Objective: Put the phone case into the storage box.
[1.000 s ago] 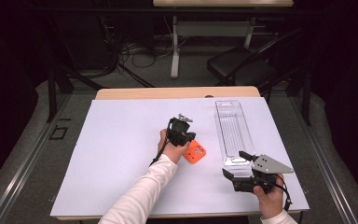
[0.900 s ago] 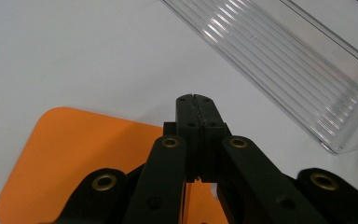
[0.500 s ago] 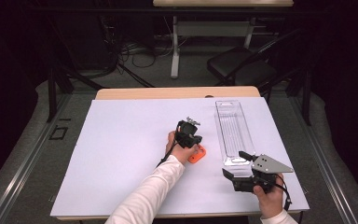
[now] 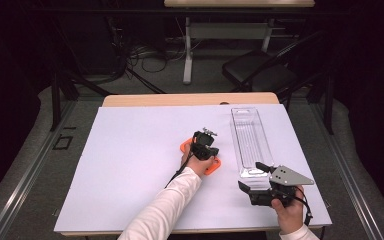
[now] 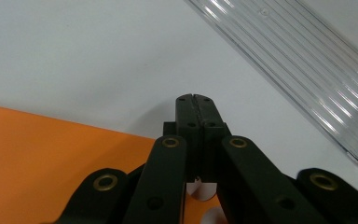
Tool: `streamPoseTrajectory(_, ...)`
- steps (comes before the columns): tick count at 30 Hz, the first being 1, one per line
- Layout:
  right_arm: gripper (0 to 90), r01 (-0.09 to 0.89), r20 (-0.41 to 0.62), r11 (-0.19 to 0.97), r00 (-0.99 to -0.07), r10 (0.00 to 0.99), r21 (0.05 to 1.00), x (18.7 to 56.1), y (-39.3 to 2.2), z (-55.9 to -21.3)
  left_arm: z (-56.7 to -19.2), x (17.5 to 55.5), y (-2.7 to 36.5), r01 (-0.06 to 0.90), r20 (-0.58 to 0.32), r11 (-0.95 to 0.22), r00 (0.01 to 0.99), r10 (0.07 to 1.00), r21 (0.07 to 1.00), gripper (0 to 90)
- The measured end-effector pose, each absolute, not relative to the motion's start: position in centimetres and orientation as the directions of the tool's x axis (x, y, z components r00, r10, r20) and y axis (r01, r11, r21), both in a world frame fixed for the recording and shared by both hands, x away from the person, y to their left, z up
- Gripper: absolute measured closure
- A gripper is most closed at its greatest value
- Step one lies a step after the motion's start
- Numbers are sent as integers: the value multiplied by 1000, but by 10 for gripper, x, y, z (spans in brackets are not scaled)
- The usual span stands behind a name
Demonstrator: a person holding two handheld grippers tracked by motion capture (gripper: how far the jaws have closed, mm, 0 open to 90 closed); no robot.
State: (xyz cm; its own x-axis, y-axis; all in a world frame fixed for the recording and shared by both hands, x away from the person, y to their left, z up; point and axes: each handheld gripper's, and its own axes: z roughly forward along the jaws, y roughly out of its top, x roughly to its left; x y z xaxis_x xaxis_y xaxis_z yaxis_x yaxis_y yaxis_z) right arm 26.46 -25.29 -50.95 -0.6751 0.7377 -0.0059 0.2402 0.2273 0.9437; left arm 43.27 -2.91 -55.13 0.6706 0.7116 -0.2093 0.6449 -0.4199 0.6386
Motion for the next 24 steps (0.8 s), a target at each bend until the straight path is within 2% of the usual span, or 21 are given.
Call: streamPoseTrajectory(24, 134, 248, 0, 228, -678, 735, 942, 266, -253, -511, -552, 428, -34, 634, -191, -459, 692, 696, 623, 900)
